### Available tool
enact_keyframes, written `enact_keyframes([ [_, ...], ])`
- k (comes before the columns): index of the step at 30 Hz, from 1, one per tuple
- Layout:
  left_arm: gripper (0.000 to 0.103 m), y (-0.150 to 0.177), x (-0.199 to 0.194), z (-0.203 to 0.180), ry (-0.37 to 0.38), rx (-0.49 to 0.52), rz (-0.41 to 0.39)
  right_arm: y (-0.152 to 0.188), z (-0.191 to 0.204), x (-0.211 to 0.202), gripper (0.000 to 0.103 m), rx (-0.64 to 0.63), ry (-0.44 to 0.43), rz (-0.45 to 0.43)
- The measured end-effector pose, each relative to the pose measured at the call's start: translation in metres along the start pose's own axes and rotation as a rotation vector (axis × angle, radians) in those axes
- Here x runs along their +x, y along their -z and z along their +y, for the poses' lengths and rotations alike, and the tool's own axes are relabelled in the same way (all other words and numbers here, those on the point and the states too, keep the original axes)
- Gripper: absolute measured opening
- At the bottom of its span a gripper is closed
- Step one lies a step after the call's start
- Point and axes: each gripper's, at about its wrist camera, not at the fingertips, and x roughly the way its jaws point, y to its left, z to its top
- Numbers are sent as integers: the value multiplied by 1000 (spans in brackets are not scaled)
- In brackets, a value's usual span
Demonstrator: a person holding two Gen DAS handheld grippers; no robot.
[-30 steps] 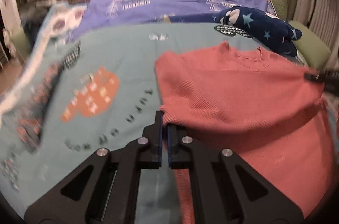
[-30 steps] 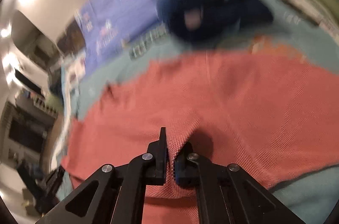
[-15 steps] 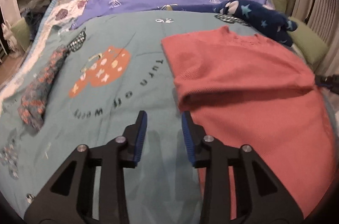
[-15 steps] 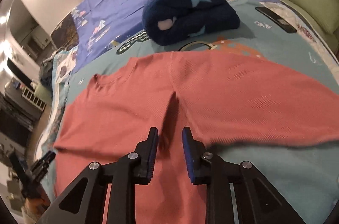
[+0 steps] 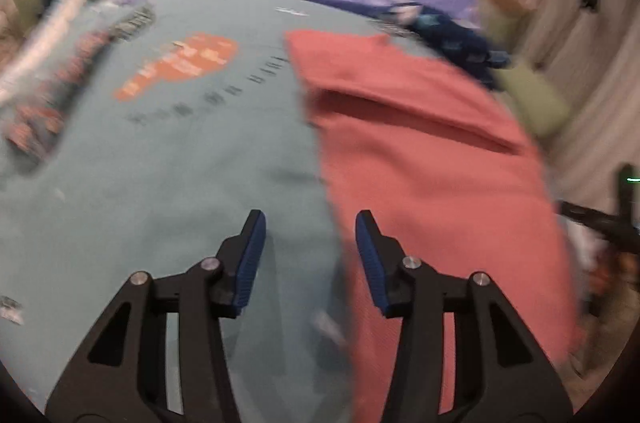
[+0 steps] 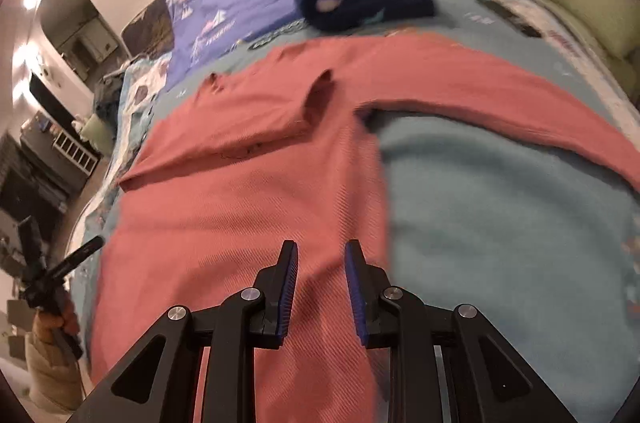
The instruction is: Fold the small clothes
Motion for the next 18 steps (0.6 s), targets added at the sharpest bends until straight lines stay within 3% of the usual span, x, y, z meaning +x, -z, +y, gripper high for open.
enact_keyframes([
  [4,54,32,1,-14,75,41,84,30,-21,-8,30,25,-29,55],
  [6,53,40,-4,-18,129,32,80,40,-24,-17,32,51,-68,30],
  [7,39,41,-5,-20,162,16,95,44,-24,-20,36,63,-98,22],
  [8,7,42,-5,-20,185,1,110,47,-24,-21,38,63,-111,22],
  [9,5,43,-2,-21,183,-14,142,49,-22,-20,38,50,-110,28],
  [10,4,43,-2,-22,163,-17,143,49,-18,-18,36,30,-88,34],
  [12,4,45,-7,-27,147,-12,127,48,-17,-19,2,35,-56,42],
  [16,4,52,-29,-29,110,19,114,53,-31,-43,2,110,-117,3],
  [18,5,57,-34,-23,68,19,133,59,-39,-47,3,111,-42,25],
])
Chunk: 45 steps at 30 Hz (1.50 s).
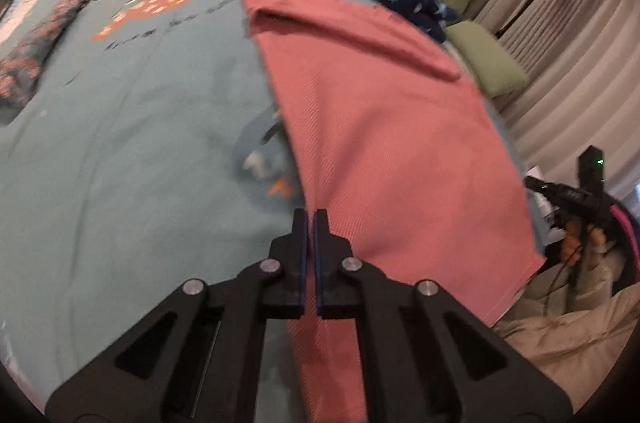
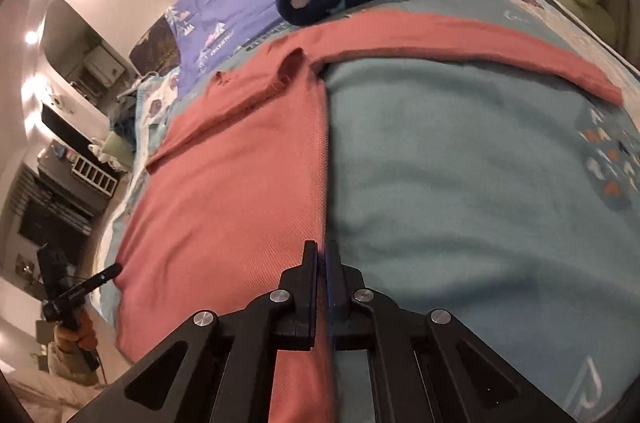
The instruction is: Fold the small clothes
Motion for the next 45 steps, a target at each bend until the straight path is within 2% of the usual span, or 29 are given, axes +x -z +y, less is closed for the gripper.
enact_keyframes([
  [3,10,-1,-3,6,-38,-30,-11,-2,-21,-1,7,74,3,-12],
  [4,11,-5,-6,5,-70,-26,-29,-5,-29,-3,12,111,-5,-31],
  [5,17,-10,-8,0,-106,-8,-44,-11,-39,-6,21,170,-14,-65],
  [6,21,-15,-9,-5,-124,10,-54,-15,-48,-8,27,211,-20,-87],
  [7,33,-23,-8,-15,-140,39,-72,-22,-61,-9,35,272,-26,-121],
  [8,44,-28,-8,-23,-148,63,-87,-27,-68,-10,36,306,-25,-141],
  [9,46,-34,-6,-31,-154,91,-102,-36,-81,-10,37,356,-23,-165],
  [14,53,-70,26,-76,-162,219,-127,-70,-149,0,40,629,-64,-242],
  [18,53,-88,48,-94,-146,237,-114,-90,-201,15,41,815,-35,-271],
  [25,54,-118,75,-105,-145,215,-106,-118,-248,37,46,937,-12,-309],
  [27,54,-124,81,-106,-151,207,-106,-126,-257,39,46,963,4,-347],
  [28,54,-127,84,-105,-151,202,-106,-127,-259,39,36,956,7,-353],
  [29,54,-130,86,-104,-151,196,-105,-136,-259,42,4,936,2,-352],
  [30,54,-133,88,-102,-150,186,-104,-142,-258,42,4,922,-22,-354],
  [32,54,-136,91,-98,-154,172,-103,-155,-246,36,4,878,-51,-385],
  [34,54,-140,93,-94,-159,154,-104,-178,-212,24,4,755,-92,-427],
  [37,54,-144,93,-88,-137,110,-113,-208,-132,8,4,518,-179,-456],
  [38,55,-145,93,-87,-126,97,-117,-216,-91,5,5,407,-218,-456],
  [42,55,-145,92,-85,-116,85,-124,-216,27,16,5,108,-333,-404],
  [45,58,-141,91,-80,-107,68,-126,-195,99,52,6,-55,-397,-280],
])
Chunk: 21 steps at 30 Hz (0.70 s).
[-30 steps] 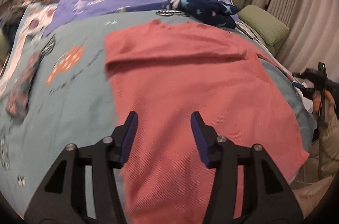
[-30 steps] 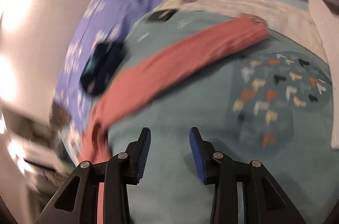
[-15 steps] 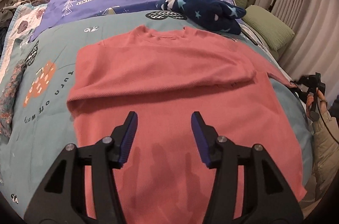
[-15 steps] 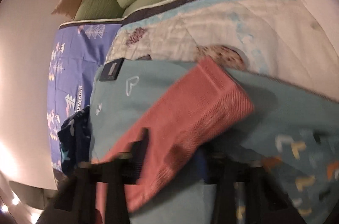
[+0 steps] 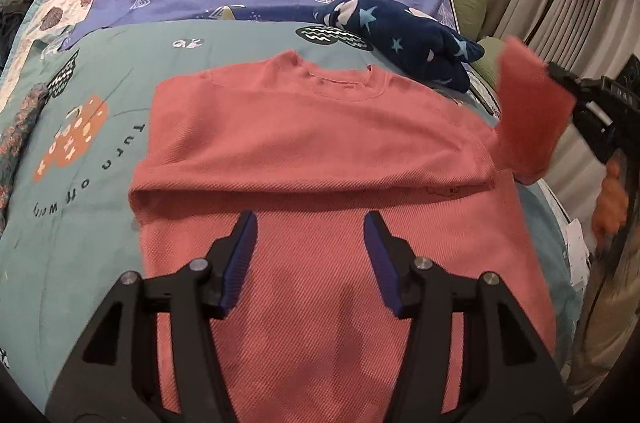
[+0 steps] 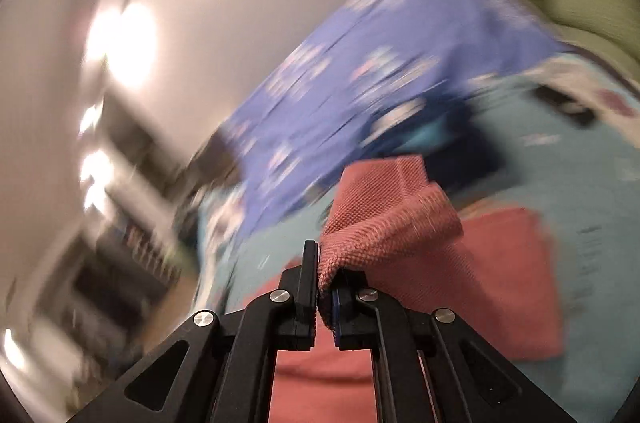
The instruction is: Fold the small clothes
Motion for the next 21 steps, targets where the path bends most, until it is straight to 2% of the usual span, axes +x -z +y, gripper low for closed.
enact_keyframes([
  [2,58,4,-2,4,12,-14,2,26,17,33,7,-39,-37,118],
  [4,59,8,-3,7,28,-22,9,61,26,67,8,-81,-12,253],
  [6,59,11,-5,8,47,-19,12,89,24,84,8,-91,17,346],
  [8,59,12,-6,6,86,-14,10,106,16,90,9,-68,31,393],
  [12,60,5,-3,-6,160,-11,10,125,7,81,11,-37,31,402],
  [13,60,3,-2,-11,174,-2,11,125,9,75,14,-41,19,400],
  [16,62,-3,6,-28,227,29,23,125,19,65,27,-100,8,395],
  [21,64,-6,22,-57,275,82,72,135,24,59,30,-171,32,417],
])
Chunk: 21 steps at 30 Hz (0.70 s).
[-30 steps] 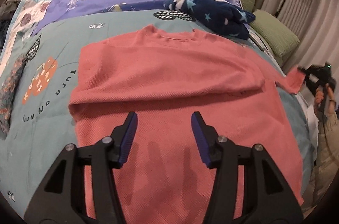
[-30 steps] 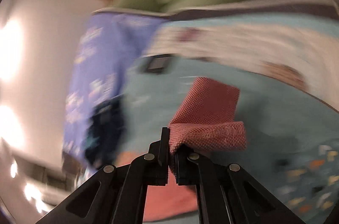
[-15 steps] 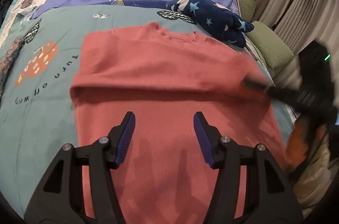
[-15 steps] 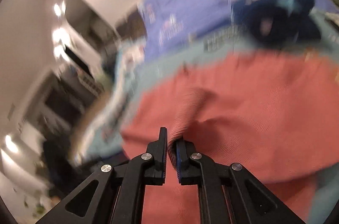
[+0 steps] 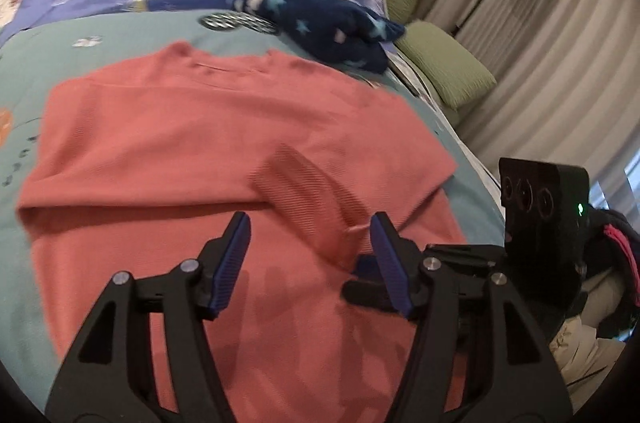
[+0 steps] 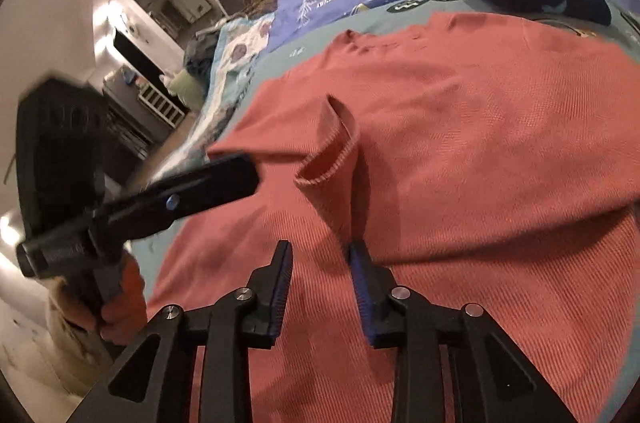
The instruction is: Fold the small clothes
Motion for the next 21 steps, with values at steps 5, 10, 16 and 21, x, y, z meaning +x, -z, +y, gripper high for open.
enact_keyframes([
  [5,68,-6,33,-18,2,13,95,12,-6,-2,33,16,-17,-7],
  [10,11,-9,50,-3,-47,-102,152,14,-5,-5,34,17,-17,-12],
  [16,11,-7,11,18,13,-201,39,13,-8,-35,40,-8,58,-69],
  [21,11,-39,-14,-7,-4,-62,-33,0,-27,-68,48,18,219,-158],
])
